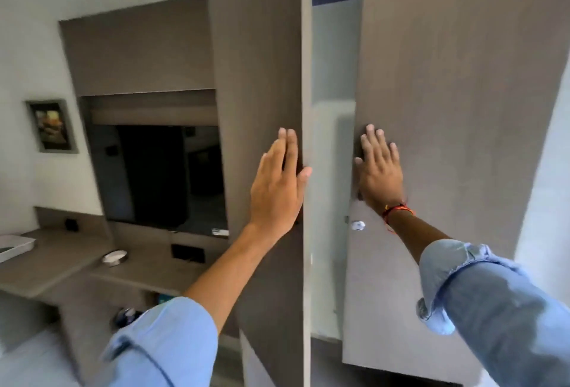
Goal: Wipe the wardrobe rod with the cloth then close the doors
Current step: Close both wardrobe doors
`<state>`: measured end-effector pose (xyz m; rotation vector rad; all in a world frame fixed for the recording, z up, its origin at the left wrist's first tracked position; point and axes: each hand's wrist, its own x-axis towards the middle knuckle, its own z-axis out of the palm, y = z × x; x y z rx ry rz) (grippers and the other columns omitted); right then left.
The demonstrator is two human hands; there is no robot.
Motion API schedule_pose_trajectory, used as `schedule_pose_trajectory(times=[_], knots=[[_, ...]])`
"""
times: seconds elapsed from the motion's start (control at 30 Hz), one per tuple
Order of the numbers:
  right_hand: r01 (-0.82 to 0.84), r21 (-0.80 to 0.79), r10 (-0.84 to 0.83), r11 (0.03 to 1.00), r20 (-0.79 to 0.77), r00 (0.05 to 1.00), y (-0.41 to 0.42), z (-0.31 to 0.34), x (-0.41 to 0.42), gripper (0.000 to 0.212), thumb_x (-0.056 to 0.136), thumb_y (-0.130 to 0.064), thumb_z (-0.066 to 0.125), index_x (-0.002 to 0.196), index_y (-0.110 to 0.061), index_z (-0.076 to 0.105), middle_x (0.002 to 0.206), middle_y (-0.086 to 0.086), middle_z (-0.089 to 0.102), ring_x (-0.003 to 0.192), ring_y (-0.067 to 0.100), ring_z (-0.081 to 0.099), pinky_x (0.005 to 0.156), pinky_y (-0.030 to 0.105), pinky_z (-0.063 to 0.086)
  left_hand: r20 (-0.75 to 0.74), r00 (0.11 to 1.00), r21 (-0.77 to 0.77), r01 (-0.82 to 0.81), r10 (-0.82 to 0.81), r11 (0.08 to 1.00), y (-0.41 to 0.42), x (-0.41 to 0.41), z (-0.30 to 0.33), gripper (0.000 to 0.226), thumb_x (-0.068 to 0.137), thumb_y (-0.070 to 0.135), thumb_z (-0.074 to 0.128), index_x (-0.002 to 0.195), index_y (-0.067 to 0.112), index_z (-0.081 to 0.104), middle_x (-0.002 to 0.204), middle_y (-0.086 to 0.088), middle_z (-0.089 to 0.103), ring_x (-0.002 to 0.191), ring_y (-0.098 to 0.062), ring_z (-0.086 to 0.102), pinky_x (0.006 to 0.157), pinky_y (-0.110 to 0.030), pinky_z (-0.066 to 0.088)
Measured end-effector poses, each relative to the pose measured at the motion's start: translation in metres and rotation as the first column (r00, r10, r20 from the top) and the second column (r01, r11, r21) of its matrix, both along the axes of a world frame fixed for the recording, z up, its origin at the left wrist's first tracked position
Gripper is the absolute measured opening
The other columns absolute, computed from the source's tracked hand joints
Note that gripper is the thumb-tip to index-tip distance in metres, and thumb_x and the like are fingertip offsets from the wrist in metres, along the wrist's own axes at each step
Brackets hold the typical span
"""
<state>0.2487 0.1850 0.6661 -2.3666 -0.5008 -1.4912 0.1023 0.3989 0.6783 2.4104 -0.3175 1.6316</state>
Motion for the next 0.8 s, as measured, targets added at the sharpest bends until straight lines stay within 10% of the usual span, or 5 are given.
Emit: schedule_pose_trajectory(times=[0.27, 0.57, 0.63, 0.73, 0.8], knots=[[0.023, -0.203, -0.038, 0.979, -0.074, 0.996, -0.021, 0.017, 0.004, 0.064, 0.095, -0.016, 0.061, 0.153, -0.005, 0.038, 0.171, 0.007, 0.021, 0.158, 0.026, 0.021, 0.125, 0.048, 0.03, -0.331, 0.943, 0.014, 0.043, -0.036, 0.999, -0.068, 0.106, 0.006, 0.088, 0.095, 0.027, 0.056, 0.158, 0.02, -0.005, 0.168, -0.012, -0.009, 0.156, -0.033, 0.003, 0.119, -0.056, 0.03], [-0.019, 0.01, 0.021, 1.0, -0.4, 0.916, -0.003, 0.051, -0.014, 0.081, 0.09, 0.002, 0.066, 0.158, -0.011, 0.026, 0.167, 0.015, 0.029, 0.151, 0.034, 0.036, 0.117, 0.051, 0.043, -0.556, 0.826, 0.202, 0.023, 0.095, 0.979, -0.057, 0.139, 0.034, 0.105, 0.09, 0.021, 0.066, 0.156, 0.024, -0.016, 0.165, -0.004, -0.026, 0.156, -0.028, -0.005, 0.122, -0.06, 0.018], [-0.123, 0.143, 0.177, 0.982, -0.475, 0.862, -0.003, 0.069, -0.042, 0.055, 0.094, -0.006, 0.064, 0.147, -0.007, 0.048, 0.155, 0.016, 0.049, 0.143, 0.032, 0.047, 0.116, 0.047, 0.043, -0.602, 0.792, 0.221, 0.043, 0.101, 0.974, -0.054, 0.138, 0.04, 0.096, 0.095, 0.027, 0.059, 0.156, 0.023, -0.015, 0.165, -0.005, -0.026, 0.156, -0.029, -0.005, 0.121, -0.062, 0.016], [-0.33, 0.429, 0.469, 0.841, -0.272, 0.84, -0.002, 0.092, -0.127, 0.028, 0.097, -0.018, 0.065, 0.122, -0.006, 0.068, 0.127, 0.01, 0.071, 0.12, 0.02, 0.065, 0.102, 0.039, 0.052, -0.626, 0.776, 0.223, 0.08, 0.08, 0.971, -0.05, 0.129, 0.051, 0.082, 0.099, 0.039, 0.047, 0.158, 0.02, -0.007, 0.167, -0.007, -0.018, 0.156, -0.03, 0.001, 0.119, -0.064, 0.013], [-0.654, 0.521, 0.729, 0.549, 0.085, 0.68, -0.015, 0.1, -0.211, 0.018, 0.097, -0.016, 0.065, 0.111, -0.007, 0.07, 0.114, 0.007, 0.075, 0.108, 0.022, 0.068, 0.095, 0.041, 0.055, -0.561, 0.826, 0.197, 0.082, 0.044, 0.977, -0.049, 0.125, 0.06, 0.079, 0.099, 0.041, 0.045, 0.158, 0.016, -0.002, 0.169, -0.008, -0.005, 0.156, -0.03, 0.008, 0.119, -0.063, 0.015]])
